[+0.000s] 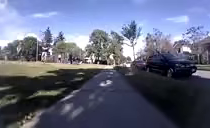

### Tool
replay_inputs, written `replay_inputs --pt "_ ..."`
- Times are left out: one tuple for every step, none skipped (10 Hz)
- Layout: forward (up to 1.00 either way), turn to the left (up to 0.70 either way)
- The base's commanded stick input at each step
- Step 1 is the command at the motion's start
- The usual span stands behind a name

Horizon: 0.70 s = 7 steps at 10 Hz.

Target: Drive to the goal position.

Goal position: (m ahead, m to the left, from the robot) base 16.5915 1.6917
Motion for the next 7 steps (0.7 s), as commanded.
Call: replay_inputs --pt "1.00 -0.01" --pt "1.00 -0.01" --pt "1.00 -0.01" --pt "1.00 -0.01" --pt "1.00 -0.01" --pt "1.00 -0.02" --pt "1.00 -0.04"
